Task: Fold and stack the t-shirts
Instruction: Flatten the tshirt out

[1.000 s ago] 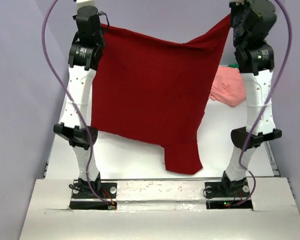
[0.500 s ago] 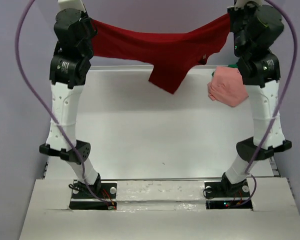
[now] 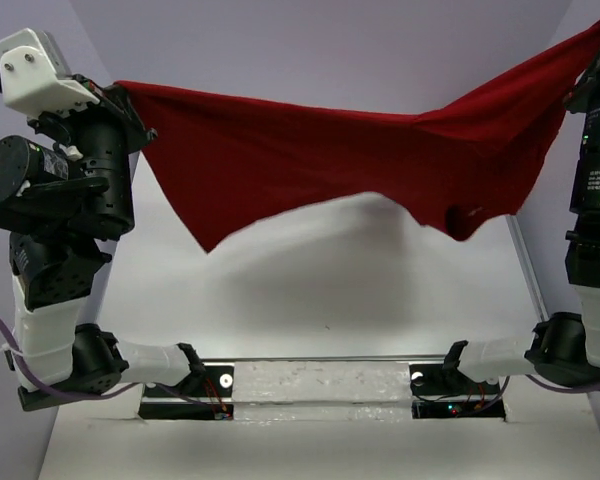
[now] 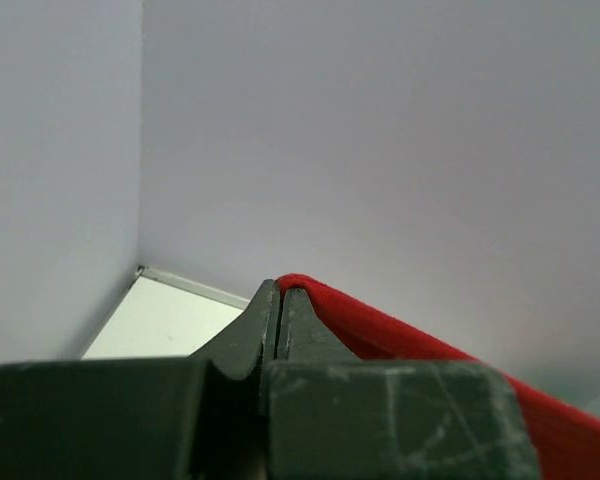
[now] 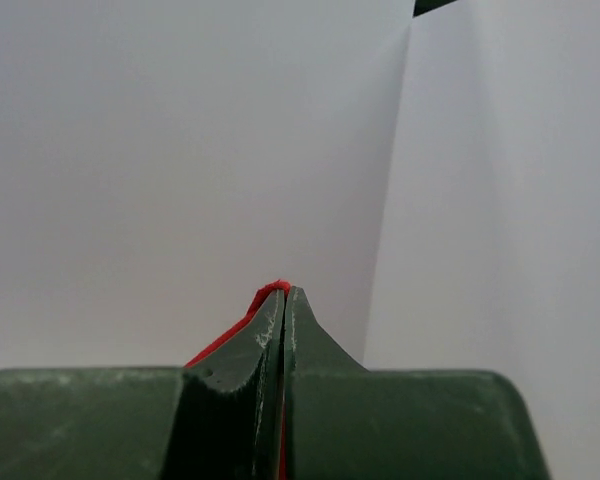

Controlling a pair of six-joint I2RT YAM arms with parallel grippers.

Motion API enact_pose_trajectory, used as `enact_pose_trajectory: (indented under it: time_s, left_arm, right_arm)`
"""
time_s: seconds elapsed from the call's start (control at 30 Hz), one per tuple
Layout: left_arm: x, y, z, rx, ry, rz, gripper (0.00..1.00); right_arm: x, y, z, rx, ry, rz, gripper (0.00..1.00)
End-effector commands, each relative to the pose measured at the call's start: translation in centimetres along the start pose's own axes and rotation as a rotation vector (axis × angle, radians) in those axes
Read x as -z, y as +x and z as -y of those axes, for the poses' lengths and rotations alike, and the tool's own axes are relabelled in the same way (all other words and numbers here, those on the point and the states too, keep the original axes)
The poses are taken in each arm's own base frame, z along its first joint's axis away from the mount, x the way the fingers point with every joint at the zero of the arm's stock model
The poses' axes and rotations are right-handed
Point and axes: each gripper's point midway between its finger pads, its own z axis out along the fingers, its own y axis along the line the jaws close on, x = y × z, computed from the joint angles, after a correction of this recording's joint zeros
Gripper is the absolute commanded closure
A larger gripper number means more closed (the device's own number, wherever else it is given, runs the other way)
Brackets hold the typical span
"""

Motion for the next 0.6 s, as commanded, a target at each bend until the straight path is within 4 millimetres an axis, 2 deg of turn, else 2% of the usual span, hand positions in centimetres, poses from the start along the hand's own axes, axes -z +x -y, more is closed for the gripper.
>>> enact_pose_trajectory:
  time_s: [0.0,0.03,0.07,0.1,0.13,0.17,0.23,0.3,0.33,0.4,0.47,0.5,0.53,0.57]
  left_arm:
    - [1.2,1.3,-1.6,-0.086,-0.173,-0.05,1.0]
    - [1.6,1.4,-1.2,-0.091,-0.159,-0.061,1.0]
    - [1.9,1.5,-1.4,-0.094,-0.174,-0.072,1.0]
    - [2.0,1.1,-1.3,-0.039,-0.177,-0.062,1.0]
    - [2.1,0.9,-1.5,-0.065,-0.178,-0.066,1.0]
    - [2.1,0.7,-1.1,-0.052,-0.169,-0.063,1.0]
    - [1.9,0.9,-0.4,-0.075,-0.164,-0.062,1.0]
    - [1.2,1.5,0.8,-0.089,-0.145,-0.037,1.0]
    - [0.7,1.9,1.3,-0.108,-0.142,-0.032,1.0]
    - [-2.1,3.3,3.0,-0.127,-0.093,-0.026,1.0]
    - [-4.8,5.3,3.5,-0.123,-0.059,-0.062,1.0]
    - [-6.4,8.0,4.4,-0.152,-0.038,-0.097,1.0]
    - [-8.3,8.9,2.7,-0.173,-0.084,-0.094,1.0]
    - [-9.7,10.8,3.4,-0.181,-0.031,-0.11,1.0]
  right_arm:
    - [0.3,1.1,-1.3,0.116,0.074,-0.078,1.0]
    - [0.2,0.9,-2.0,0.117,0.064,-0.072,1.0]
    - [0.1,0.5,-1.7,0.113,0.072,-0.068,1.0]
    - [-0.2,0.5,-2.9,0.124,0.067,-0.062,1.0]
    - [-0.4,0.3,-3.3,0.12,0.066,-0.054,1.0]
    - [-0.6,-0.3,-3.2,0.087,0.064,-0.033,1.0]
    - [-1.0,-0.3,-5.3,0.102,0.04,-0.021,1.0]
    - [-1.2,-0.2,-6.5,0.104,0.032,-0.014,1.0]
    - [-1.4,0.1,-7.9,0.118,0.018,-0.015,1.0]
    - [-1.8,0.4,-9.3,0.136,0.007,-0.004,1.0]
    - [-2.2,0.9,-10.5,0.152,-0.001,-0.005,1.0]
    - [-2.7,1.4,-10.4,0.144,0.013,-0.01,1.0]
    - [-3.1,1.8,-10.8,0.164,0.004,-0.007,1.0]
    - [-4.3,2.8,-9.9,0.136,0.038,-0.01,1.0]
